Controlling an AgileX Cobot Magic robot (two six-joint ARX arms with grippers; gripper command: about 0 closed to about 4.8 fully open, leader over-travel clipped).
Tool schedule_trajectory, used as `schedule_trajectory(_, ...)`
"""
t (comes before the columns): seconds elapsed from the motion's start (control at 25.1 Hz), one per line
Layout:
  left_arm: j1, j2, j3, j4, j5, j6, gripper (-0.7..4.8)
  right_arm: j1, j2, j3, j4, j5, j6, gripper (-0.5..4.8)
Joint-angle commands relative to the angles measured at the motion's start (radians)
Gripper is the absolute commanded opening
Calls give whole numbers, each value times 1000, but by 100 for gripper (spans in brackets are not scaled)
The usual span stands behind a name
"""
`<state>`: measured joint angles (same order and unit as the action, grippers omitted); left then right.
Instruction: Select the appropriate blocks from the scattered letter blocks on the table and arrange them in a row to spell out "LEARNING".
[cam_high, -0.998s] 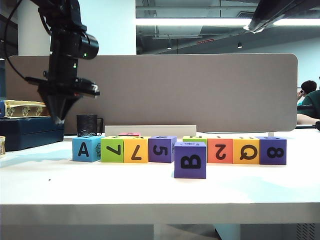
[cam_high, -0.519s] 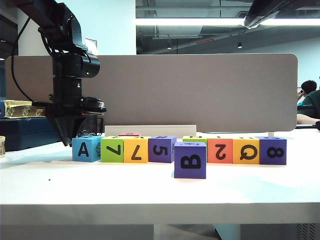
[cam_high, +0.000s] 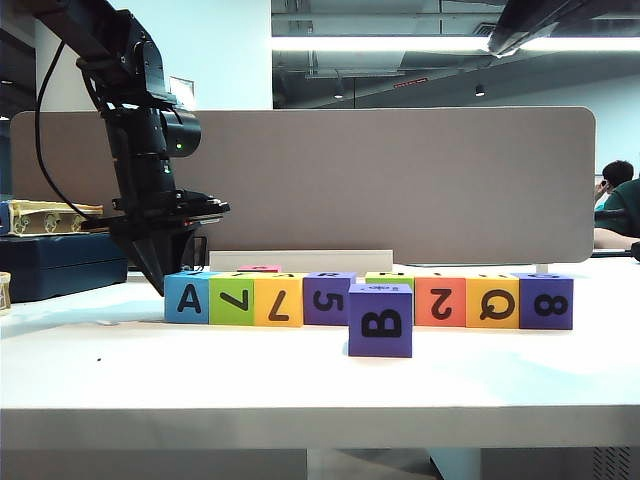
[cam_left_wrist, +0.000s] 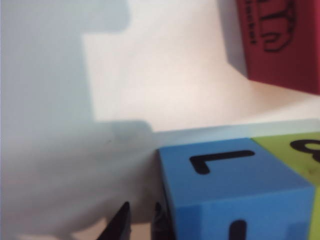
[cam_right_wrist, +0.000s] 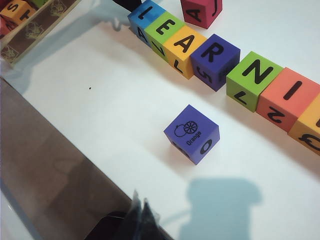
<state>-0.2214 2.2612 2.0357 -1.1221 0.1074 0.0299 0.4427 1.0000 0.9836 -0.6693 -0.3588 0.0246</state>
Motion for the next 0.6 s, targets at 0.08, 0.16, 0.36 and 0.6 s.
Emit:
schedule_trajectory(0.08,-18,-3,1,-5,28,-11,48,1,-2,4,16,1,-3,-2)
schedule_trajectory(0.16,-26,-3,1,-2,28,-22,48,1,-2,4,16,1,-3,-2)
schedule_trajectory(0.36,-42,-3,1,22,-2,-32,48,1,-2,4,15,1,-3,-2)
schedule_trajectory(0.6,-39,-10,3,16,-187,-44,49,1,-2,4,16,1,-3,-2)
